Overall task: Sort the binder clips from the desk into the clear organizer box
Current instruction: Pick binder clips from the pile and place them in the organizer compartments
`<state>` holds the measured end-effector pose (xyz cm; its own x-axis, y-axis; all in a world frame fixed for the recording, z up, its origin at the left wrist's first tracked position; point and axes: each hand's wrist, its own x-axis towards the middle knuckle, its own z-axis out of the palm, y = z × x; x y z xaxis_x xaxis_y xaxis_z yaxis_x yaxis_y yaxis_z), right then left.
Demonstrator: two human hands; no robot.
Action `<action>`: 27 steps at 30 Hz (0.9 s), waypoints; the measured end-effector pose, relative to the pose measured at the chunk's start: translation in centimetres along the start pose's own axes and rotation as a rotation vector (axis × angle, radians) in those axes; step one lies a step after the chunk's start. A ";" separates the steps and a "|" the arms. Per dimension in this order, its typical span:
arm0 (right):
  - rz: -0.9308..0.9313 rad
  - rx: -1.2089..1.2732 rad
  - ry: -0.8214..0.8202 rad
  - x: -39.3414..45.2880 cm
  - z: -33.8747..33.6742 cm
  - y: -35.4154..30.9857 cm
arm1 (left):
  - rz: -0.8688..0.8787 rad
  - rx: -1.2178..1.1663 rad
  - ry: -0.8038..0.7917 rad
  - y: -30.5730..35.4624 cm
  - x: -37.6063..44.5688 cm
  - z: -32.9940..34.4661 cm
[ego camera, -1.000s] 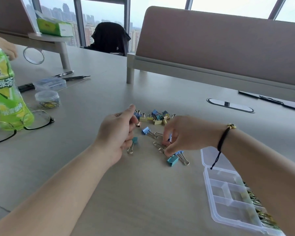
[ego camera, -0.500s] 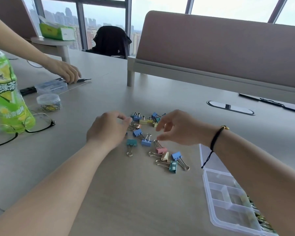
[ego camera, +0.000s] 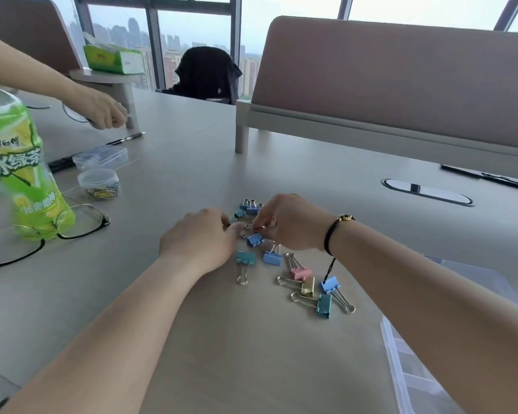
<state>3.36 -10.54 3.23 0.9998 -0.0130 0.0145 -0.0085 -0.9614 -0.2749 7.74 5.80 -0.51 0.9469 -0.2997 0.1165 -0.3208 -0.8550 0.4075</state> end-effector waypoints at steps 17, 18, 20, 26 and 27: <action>0.005 -0.037 -0.037 -0.7 -0.5 0.6 | 0.213 0.260 0.038 0.2 -0.5 1.1; 0.010 -0.038 -0.039 -0.7 -0.5 0.6 | 0.211 0.253 0.035 0.3 -0.5 1.1; 0.019 -0.036 -0.041 -0.7 -0.6 0.6 | 0.210 0.270 0.051 0.7 -0.6 1.2; 0.047 -0.002 -0.035 -0.4 -0.5 0.9 | 0.198 0.370 0.094 2.1 -0.1 1.4; 0.052 0.006 -0.033 -0.3 -0.5 0.9 | 0.196 0.366 0.086 2.2 0.0 1.4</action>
<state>3.01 -11.54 3.43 0.9980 -0.0541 -0.0321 -0.0609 -0.9581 -0.2800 7.04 3.35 -0.88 0.8605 -0.4488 0.2410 -0.4675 -0.8837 0.0237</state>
